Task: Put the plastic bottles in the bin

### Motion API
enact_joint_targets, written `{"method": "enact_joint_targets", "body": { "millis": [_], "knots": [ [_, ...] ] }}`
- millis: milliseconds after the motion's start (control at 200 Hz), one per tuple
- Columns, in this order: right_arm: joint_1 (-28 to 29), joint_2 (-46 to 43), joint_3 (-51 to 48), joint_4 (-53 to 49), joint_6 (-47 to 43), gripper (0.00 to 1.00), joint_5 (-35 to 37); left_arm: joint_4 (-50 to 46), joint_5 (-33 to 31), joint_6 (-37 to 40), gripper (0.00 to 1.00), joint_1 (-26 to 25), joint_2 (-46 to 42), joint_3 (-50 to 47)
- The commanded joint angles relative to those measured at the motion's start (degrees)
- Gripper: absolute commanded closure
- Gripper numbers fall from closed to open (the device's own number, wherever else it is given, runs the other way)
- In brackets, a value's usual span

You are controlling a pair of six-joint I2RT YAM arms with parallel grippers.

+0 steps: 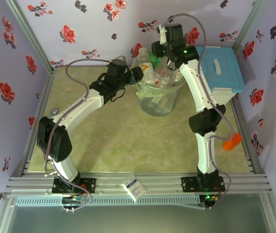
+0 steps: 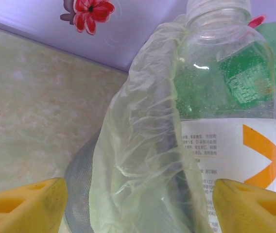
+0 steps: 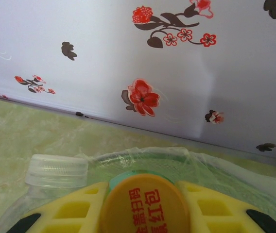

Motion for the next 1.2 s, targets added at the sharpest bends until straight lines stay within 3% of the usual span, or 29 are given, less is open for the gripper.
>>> {"method": "enact_joint_targets", "body": {
  "millis": [0, 260, 405, 535, 815, 990, 1195],
  "knots": [
    [-0.94, 4.16, -0.75, -7.74, -0.38, 0.8, 0.8, -0.92, 0.29, 1.26, 0.22, 0.26, 1.05, 1.95],
    [-3.75, 3.55, -1.08, -9.48, 3.2, 0.75, 0.01, -1.12, 0.19, 1.22, 0.22, 0.37, 0.78, 1.97],
    [-4.68, 2.47, -0.62, -9.53, 4.02, 0.68, -0.53, -1.12, 0.14, 0.92, 0.22, 0.37, 0.67, 1.96],
    [-5.38, 1.16, -0.37, -9.03, 4.38, 0.43, 0.0, -1.05, 0.02, 0.83, 0.22, 0.37, 0.33, 1.81],
    [-6.63, -1.37, 0.1, -9.02, 3.37, 0.26, 0.39, -0.88, -0.06, 0.52, 0.22, 0.43, -0.86, 0.82],
    [-6.67, -4.18, 2.04, -5.69, 3.14, 0.23, -3.37, -0.87, -0.33, 0.61, 0.21, 0.39, -1.35, 0.63],
    [-8.38, -6.66, 2.48, -8.41, 3.66, 0.19, -2.15, -0.73, -0.41, 0.36, 0.22, 0.4, -2.45, 0.16]
  ]
}}
